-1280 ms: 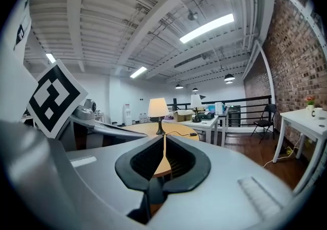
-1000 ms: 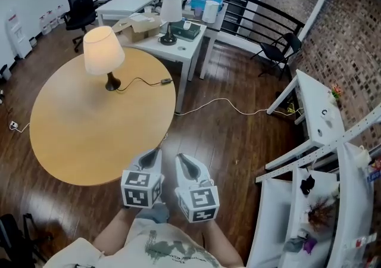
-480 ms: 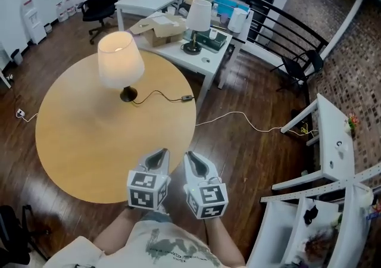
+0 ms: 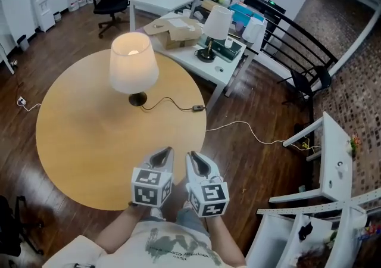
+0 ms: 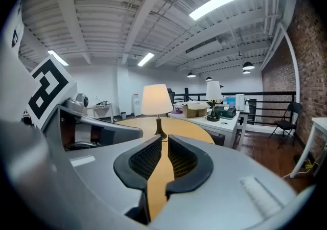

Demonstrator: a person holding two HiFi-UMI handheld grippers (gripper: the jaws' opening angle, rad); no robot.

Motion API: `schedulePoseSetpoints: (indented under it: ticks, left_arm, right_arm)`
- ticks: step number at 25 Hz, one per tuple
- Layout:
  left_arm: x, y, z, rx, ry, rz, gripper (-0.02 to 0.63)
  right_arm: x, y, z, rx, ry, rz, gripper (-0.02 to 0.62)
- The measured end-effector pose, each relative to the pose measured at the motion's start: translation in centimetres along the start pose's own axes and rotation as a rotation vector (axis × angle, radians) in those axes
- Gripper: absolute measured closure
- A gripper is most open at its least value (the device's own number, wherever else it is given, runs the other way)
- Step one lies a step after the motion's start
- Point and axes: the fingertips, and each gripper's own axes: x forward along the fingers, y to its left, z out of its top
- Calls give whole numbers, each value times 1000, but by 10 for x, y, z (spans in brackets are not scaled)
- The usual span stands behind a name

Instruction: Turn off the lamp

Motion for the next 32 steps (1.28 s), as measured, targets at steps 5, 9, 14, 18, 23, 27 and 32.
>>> schedulePoseSetpoints:
  ticks: [5, 9, 14, 18, 23, 27, 32]
  left_arm:
    - [19, 14, 5, -30, -5, 24, 607]
    - [42, 23, 13, -66, -13, 46, 609]
    - [70, 38, 23, -113, -23, 91, 609]
    - [98, 47, 31, -122, -36, 129, 608]
    - [132, 54, 30, -129, -32, 168, 608]
    - [156, 62, 28, -147, -22, 197, 609]
    - [185, 62, 16, -150, 5, 215, 609]
  right_arm:
    - [26, -13, -1, -14, 17, 20, 551]
    - [52, -27, 6, -10, 15, 52, 549]
    - [84, -47, 12, -23, 31, 90, 545]
    - [109, -64, 12, -37, 47, 116, 543]
    - [137, -87, 2, -37, 74, 142, 541]
    - [159, -106, -8, -43, 100, 159, 536]
    - [190, -138, -29, -63, 144, 164, 517]
